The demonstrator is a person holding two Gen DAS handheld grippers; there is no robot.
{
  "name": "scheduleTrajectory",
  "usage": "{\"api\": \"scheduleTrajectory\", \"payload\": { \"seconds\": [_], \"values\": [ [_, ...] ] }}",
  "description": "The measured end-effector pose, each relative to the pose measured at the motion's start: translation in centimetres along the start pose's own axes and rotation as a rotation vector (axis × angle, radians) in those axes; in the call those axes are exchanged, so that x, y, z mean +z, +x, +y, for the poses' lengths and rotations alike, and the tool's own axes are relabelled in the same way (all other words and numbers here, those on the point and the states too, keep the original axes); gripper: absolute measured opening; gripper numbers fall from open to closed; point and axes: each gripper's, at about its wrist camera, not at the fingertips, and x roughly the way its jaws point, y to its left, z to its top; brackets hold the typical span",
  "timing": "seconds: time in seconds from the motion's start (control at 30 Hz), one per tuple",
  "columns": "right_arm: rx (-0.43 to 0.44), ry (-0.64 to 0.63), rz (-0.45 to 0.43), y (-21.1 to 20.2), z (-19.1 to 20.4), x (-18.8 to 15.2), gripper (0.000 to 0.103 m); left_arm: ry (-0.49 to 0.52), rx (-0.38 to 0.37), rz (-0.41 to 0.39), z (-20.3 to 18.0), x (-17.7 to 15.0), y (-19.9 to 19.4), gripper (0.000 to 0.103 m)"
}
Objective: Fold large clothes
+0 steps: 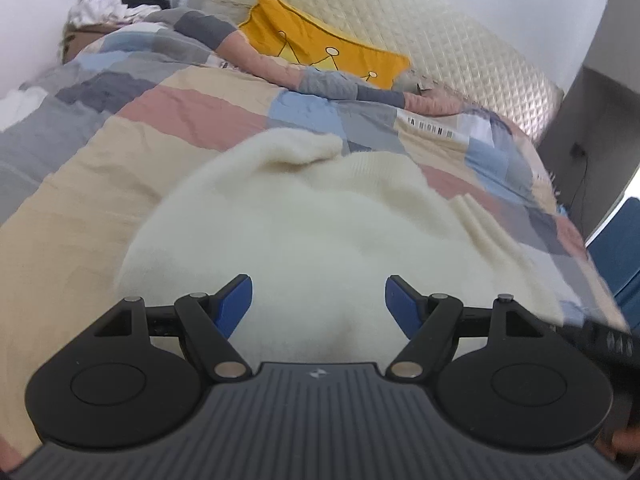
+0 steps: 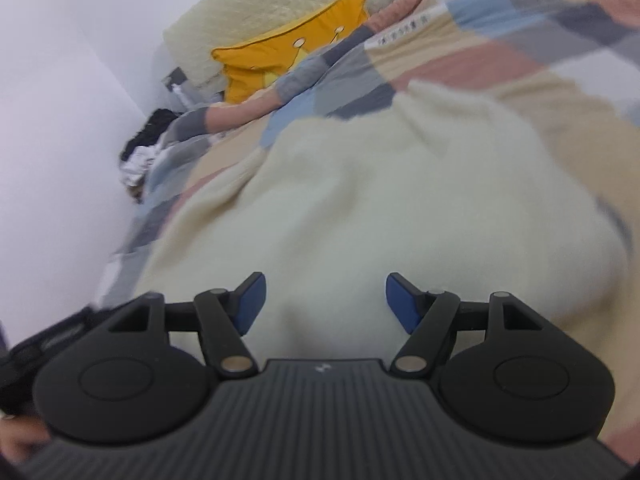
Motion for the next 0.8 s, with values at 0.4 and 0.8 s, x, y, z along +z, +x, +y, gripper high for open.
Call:
{"api": "scheduleTrajectory", "payload": {
  "seconds": [0.4,0.8],
  "values": [
    [0.05,0.223,0.145,2.1,-1.6,-3.2,0.078,-0.059,-0.006,-0.004,0.5,-2.1,-2.4,0.078],
    [0.188,0.554,0.106,3.2,-5.0,-4.3,0.087,-0.238,0.017,0.108,3.4,-1.9,-0.1,0.091]
  ]
}}
